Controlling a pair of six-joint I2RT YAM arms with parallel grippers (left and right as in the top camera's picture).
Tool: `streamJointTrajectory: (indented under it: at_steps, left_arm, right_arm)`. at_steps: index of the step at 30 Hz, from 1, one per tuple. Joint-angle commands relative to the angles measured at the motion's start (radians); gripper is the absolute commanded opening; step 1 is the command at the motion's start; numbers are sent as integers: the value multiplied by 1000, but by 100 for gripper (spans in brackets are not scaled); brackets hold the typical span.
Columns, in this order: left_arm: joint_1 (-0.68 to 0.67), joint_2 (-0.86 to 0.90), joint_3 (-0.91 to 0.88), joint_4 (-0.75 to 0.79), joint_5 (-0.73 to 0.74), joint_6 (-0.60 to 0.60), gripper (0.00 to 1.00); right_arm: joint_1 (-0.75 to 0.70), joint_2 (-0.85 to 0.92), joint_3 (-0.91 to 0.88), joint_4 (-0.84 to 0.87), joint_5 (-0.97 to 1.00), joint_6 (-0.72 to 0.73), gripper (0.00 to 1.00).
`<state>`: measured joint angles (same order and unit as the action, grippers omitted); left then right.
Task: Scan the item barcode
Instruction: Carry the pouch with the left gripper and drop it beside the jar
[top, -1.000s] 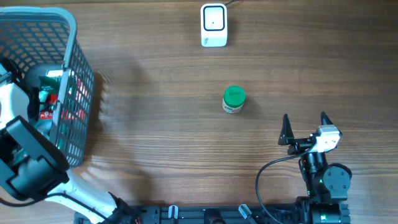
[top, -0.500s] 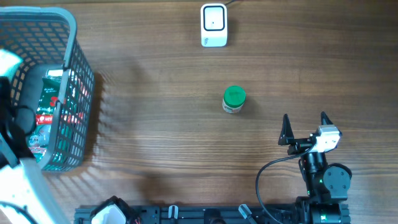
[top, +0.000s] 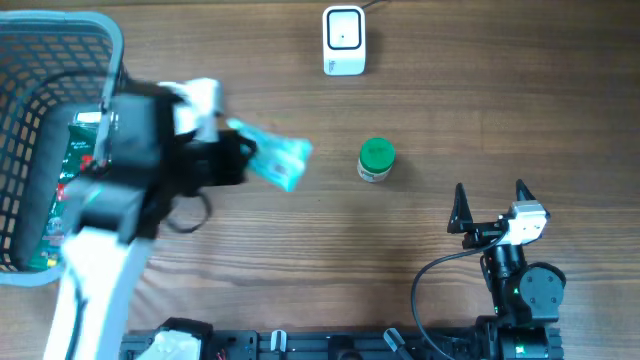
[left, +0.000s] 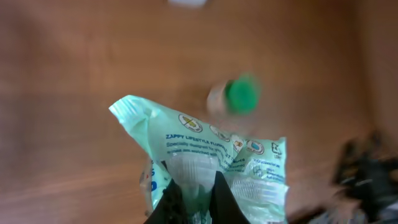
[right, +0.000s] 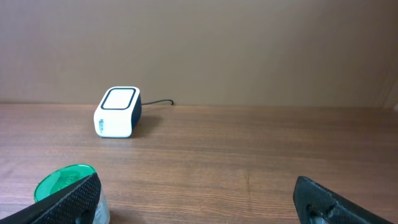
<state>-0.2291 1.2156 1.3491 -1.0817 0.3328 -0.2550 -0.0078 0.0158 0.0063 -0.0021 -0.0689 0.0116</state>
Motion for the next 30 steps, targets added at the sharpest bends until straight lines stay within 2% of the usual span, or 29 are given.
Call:
streamJointTrajectory:
  at_steps: [1,6,10,16,21,22,23,24,25,30]
  left_arm:
    - [-124,175,1,-7,-117,31,4]
    - [-253,422,-3,113,-122,42,4]
    - [-304,572,-4,206,-122,18,4]
    - [-330,719,-4,264,-126,-42,4]
    - [-329,723,-3,253,-129,-45,4]
    - [-329,713,-2,250,-138,-45,10]
    - [-329,698,2,242,-151,-49,30]
    - [-329,665,25,207,-189,-49,73]
    - [-329,638,55,168,-227,-49,100]
    - [-329,515,238,-3,-397,-49,100]
  right_arm:
    - [-5,-2,0,2,14,16,100]
    - [-5,-2,0,2,14,16,100]
    - [-5,-2,0,2,14,16,100]
    - [-5,-2,0,2,14,16,100]
    - [-5,-2,0,2,14,16,100]
    - [-5,-2,0,2,14,16,100]
    - [-5,-2,0,2,14,16,100]
    - [-5,-2,0,2,14,16,100]
    - [-5,-2,0,2,14,16,100]
    - [-5,-2,0,2,14,16,100]
